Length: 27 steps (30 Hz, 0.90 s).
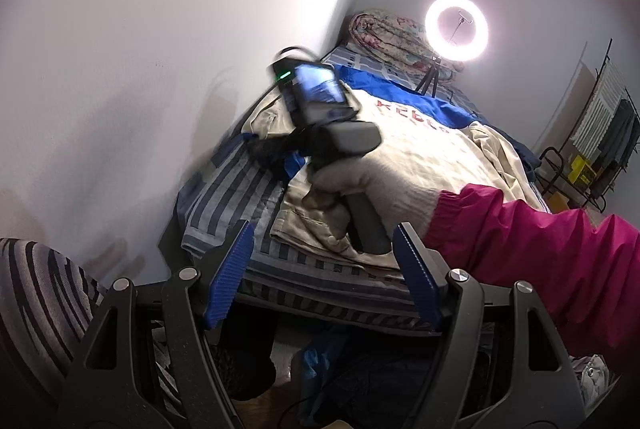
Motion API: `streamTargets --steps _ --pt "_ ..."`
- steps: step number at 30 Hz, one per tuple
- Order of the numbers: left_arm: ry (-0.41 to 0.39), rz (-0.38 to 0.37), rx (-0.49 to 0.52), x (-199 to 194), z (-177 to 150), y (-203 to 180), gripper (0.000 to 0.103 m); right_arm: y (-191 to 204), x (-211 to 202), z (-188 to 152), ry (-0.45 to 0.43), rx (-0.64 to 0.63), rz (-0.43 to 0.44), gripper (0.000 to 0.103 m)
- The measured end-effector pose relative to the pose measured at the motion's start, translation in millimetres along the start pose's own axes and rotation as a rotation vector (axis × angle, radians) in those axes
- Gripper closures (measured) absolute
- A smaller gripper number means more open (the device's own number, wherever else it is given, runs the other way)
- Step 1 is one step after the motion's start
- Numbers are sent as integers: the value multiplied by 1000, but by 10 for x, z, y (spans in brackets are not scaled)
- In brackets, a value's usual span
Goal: Fold large clothes
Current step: 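Grasp the blue cuff of the jacket sleeve with the right gripper, then fold the held sleeve across the jacket back with the right gripper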
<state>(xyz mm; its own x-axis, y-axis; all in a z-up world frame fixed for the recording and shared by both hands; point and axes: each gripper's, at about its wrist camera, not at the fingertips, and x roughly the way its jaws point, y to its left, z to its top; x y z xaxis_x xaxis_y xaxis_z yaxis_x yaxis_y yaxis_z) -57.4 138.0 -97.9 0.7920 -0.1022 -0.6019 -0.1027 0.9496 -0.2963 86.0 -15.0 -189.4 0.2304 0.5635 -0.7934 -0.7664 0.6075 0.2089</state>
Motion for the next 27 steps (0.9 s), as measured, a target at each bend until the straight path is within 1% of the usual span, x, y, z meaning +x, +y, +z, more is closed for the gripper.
streamTargets --steps 3,6,7,11,13,15,17,18,21,22,25,27 --pt "2 3 0 11 -9 9 29 -233 -421 -13 -80 115 109 88" --pt "5 4 9 20 2 -10 29 -463 -888 -103 -153 176 147 88" --pt "7 3 14 25 5 -20 29 -544 -1037 -152 -177 204 153 88" --pt "14 8 32 49 15 -64 29 -738 -1369 -418 -256 339 159 89" --pt "22 8 39 75 25 -80 29 -902 -1610 -670 -300 419 144 90" --pt "31 12 47 110 42 -96 29 -947 -1748 -825 -326 465 116 93" --pt "34 17 56 143 69 -118 29 -985 -1828 -921 -339 487 85 95" --pt "34 19 63 155 81 -134 29 -1071 -1817 -930 -338 515 81 96" --pt "26 32 98 189 141 -209 29 -1269 -1861 -1192 -330 646 118 99" --pt "24 32 109 207 175 -233 29 -1365 -1800 -1218 -325 670 117 99" --pt "8 32 151 281 316 -341 29 -1431 -1718 -1352 -279 686 79 100" --pt "17 14 177 383 439 -433 29 -1450 -1708 -1388 -249 674 54 100"
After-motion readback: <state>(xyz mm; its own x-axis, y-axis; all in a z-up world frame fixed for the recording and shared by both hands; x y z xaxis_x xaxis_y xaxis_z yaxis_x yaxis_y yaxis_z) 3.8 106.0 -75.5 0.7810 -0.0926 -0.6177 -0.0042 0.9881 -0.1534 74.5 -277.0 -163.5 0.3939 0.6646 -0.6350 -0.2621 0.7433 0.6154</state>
